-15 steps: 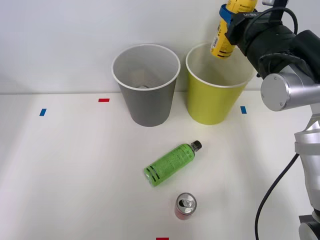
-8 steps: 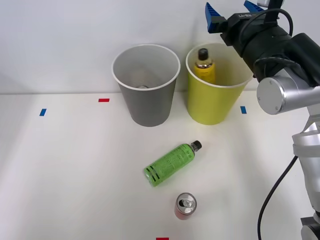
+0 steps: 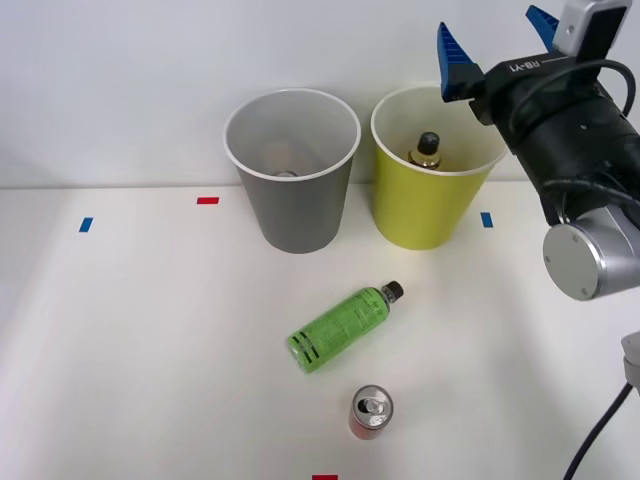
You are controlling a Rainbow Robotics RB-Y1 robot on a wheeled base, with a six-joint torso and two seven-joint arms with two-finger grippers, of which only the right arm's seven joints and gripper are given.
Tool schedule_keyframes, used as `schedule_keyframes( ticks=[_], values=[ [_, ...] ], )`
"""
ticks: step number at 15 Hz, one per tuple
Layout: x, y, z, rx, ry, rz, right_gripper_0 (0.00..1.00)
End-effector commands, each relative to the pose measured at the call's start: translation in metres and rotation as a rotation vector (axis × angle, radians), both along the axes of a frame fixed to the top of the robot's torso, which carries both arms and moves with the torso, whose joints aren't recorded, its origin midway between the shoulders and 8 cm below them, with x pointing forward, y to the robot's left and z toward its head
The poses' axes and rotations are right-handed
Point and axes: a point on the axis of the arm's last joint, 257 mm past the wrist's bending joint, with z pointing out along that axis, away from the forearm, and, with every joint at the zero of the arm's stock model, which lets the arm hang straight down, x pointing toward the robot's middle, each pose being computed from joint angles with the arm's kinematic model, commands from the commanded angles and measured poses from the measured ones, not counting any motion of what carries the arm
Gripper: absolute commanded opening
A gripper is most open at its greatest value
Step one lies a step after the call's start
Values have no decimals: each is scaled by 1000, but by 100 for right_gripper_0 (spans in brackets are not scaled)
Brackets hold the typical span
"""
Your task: Put cans in the gray bin, plastic bottles in the light green bin
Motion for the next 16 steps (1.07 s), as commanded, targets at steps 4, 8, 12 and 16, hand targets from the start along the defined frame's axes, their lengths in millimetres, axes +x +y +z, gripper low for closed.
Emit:
schedule_keyframes(
  ticks=[4, 8, 12, 16],
  values=[
    [-56, -27, -46, 8, -32, -54, 100],
    [-91, -49, -85, 37, -46, -85, 100],
    [-121, -73, -135, 46, 27, -131, 100],
    [-147, -94, -186, 50, 141, -188, 100]
  ],
)
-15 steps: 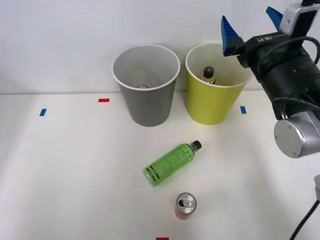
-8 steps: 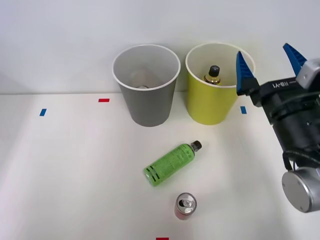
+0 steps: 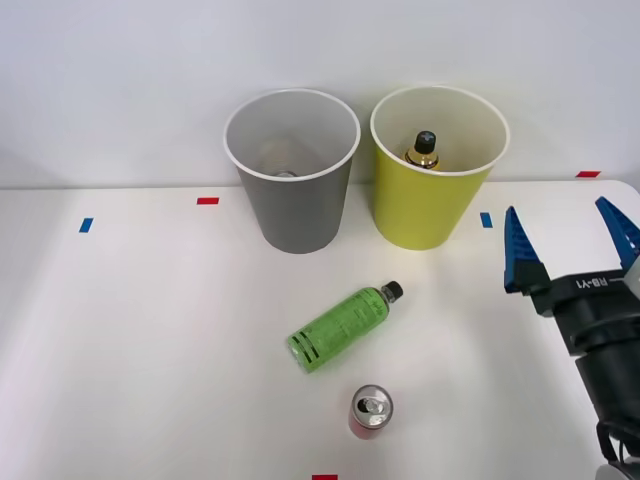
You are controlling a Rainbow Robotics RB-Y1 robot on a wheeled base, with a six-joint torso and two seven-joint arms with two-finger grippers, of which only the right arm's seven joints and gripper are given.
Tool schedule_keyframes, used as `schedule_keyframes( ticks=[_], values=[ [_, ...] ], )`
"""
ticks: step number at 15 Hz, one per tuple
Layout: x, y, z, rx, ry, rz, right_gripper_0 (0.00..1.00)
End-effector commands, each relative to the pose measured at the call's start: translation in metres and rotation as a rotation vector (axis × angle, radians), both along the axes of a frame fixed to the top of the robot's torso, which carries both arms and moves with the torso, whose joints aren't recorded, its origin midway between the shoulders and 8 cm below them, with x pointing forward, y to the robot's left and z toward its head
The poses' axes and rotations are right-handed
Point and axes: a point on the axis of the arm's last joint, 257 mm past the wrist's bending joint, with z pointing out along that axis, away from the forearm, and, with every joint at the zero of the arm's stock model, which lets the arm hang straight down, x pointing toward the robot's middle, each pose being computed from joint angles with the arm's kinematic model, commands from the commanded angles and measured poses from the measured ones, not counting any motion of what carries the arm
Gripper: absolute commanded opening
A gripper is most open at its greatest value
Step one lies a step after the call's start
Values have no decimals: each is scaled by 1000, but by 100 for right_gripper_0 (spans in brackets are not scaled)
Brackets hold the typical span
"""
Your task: Put cans in the gray bin, plastic bottles in the light green bin
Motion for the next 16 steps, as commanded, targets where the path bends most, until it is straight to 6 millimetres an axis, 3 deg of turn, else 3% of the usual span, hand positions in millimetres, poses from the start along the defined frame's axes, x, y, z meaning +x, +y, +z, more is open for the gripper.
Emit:
schedule_keyframes(
  ticks=[1, 5, 16],
  values=[
    [-22, -15, -38, 10, 88, -47, 100],
    [-47, -22, -74, 42, 172, -85, 100],
    [-71, -18, -111, 73, 262, -136, 100]
  ],
)
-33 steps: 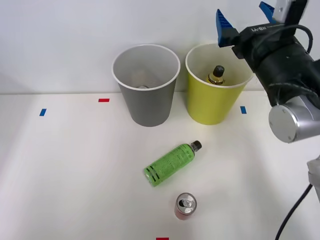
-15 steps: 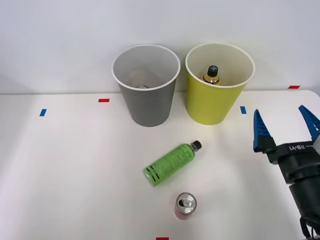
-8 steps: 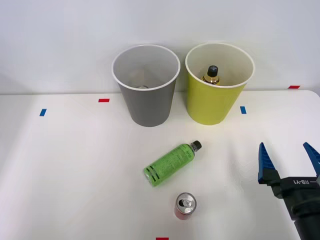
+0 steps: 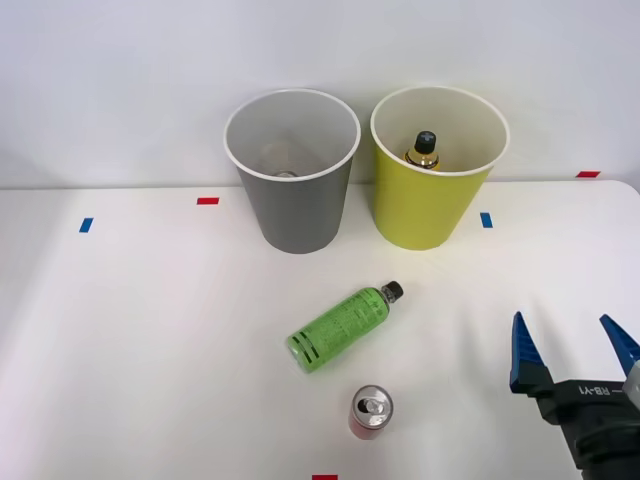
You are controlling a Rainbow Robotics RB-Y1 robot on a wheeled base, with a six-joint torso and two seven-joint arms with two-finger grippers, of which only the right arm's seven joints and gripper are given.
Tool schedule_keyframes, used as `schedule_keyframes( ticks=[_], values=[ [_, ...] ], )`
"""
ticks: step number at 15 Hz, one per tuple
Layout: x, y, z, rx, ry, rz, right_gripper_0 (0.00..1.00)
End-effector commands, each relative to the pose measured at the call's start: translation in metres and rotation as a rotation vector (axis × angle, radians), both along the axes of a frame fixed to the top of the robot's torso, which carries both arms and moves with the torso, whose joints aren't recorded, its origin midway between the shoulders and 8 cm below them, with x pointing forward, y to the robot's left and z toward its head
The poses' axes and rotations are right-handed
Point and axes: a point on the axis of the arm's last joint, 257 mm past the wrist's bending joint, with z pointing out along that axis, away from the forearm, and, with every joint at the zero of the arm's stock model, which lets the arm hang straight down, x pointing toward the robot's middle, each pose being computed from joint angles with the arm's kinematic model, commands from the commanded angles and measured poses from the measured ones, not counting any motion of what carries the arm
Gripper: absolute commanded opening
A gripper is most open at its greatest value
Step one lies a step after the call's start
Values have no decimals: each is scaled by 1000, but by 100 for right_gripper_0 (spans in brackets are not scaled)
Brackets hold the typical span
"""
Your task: Put cans in the gray bin, plastic bottles in the light green bin
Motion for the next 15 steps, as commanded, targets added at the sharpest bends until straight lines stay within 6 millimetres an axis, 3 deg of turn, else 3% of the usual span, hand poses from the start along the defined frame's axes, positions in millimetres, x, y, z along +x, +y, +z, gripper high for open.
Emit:
schedule_keyframes(
  ticks=[1, 9, 15],
  values=[
    [-3, 2, -4, 8, 5, -17, 100],
    [-31, 10, -19, 0, 10, -36, 100],
    [-64, 9, -52, -70, -47, -46, 100]
  ],
)
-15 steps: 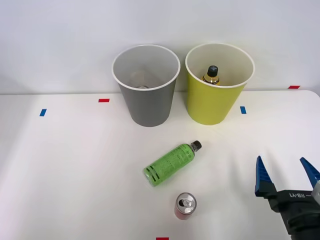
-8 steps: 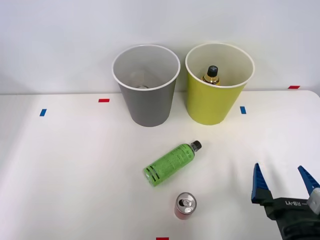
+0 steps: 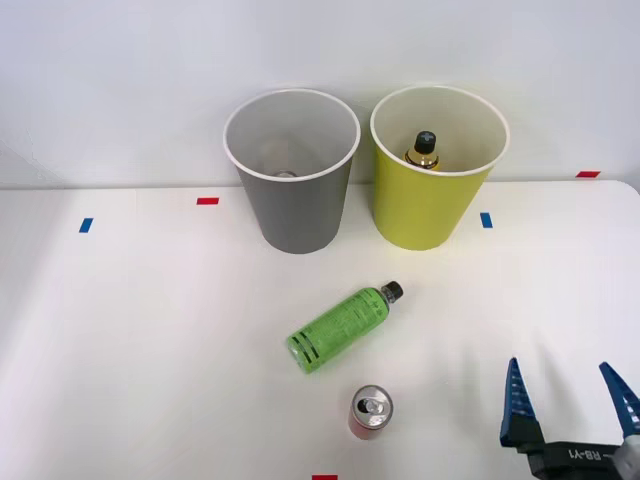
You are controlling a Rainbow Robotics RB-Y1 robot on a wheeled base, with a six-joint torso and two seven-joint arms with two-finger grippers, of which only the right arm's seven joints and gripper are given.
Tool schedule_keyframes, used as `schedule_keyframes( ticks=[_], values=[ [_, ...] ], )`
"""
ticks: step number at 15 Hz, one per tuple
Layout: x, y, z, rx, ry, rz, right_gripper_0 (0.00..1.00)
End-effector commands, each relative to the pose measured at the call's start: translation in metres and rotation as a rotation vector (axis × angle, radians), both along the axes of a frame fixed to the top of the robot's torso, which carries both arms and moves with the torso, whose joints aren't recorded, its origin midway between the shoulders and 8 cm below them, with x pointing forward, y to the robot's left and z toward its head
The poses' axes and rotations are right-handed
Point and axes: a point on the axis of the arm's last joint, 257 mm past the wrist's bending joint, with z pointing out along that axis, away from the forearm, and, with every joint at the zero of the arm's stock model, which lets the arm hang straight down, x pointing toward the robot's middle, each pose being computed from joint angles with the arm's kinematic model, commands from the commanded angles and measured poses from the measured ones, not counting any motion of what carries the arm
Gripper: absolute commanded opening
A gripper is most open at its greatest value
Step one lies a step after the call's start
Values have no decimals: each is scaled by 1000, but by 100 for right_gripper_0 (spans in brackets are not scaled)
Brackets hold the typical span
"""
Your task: Put cans in the gray bin, plastic bottles in the light green bin
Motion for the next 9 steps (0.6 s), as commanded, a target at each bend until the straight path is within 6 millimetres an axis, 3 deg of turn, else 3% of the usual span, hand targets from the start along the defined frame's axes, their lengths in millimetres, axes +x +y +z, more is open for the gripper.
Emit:
schedule_keyframes(
  ticks=[1, 5, 9],
  values=[
    [-22, -1, -24, -51, 14, -9, 100],
    [-38, 11, -46, -110, 46, 41, 100],
    [-54, 15, -49, -149, 59, 48, 100]
  ],
)
